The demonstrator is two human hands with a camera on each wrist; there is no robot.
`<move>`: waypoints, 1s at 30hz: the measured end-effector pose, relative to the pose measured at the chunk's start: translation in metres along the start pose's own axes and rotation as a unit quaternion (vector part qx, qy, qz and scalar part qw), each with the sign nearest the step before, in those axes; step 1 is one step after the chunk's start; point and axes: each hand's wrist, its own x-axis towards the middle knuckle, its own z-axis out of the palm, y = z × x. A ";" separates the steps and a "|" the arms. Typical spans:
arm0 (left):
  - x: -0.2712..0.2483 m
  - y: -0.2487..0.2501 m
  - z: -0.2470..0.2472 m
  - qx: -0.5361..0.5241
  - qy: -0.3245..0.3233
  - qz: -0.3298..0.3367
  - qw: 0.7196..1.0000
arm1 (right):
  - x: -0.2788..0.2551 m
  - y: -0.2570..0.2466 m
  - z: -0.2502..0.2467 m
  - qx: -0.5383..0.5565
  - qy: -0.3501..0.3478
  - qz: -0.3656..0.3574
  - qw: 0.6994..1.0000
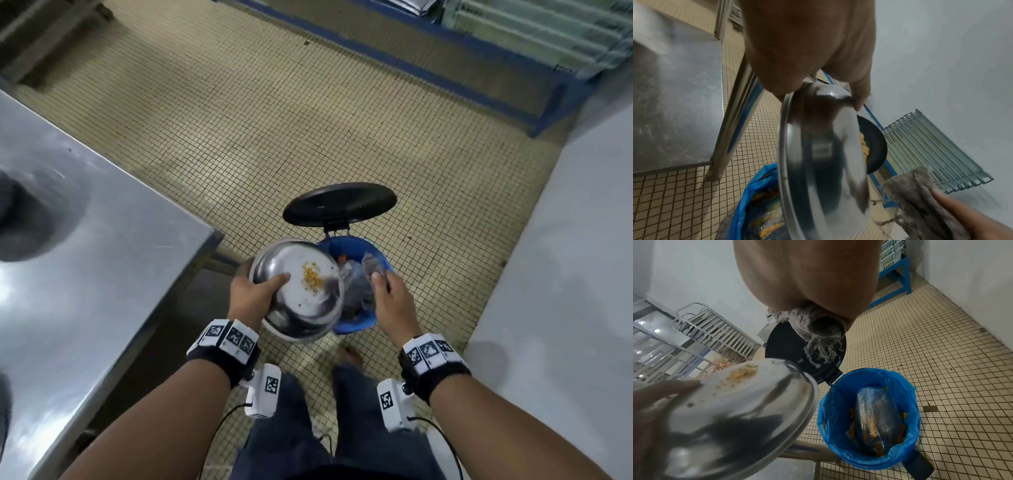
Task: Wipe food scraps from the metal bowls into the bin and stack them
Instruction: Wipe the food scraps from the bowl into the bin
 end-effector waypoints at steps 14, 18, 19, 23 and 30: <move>-0.012 -0.004 0.034 0.056 0.032 0.028 0.998 | -0.035 -0.002 0.036 -0.063 -0.051 -0.109 0.991; -0.020 -0.004 0.037 0.049 0.028 0.038 0.998 | -0.045 -0.002 0.051 -0.112 -0.083 -0.179 0.974; -0.023 -0.003 0.037 0.045 0.026 0.041 0.998 | -0.046 0.000 0.053 -0.125 -0.085 -0.192 0.970; -0.032 0.000 0.037 0.033 0.024 0.050 0.998 | -0.038 0.010 0.053 -0.168 -0.078 -0.145 0.972; -0.040 0.005 0.034 0.038 0.029 0.057 0.997 | -0.012 0.005 0.040 -0.121 -0.008 -0.101 0.987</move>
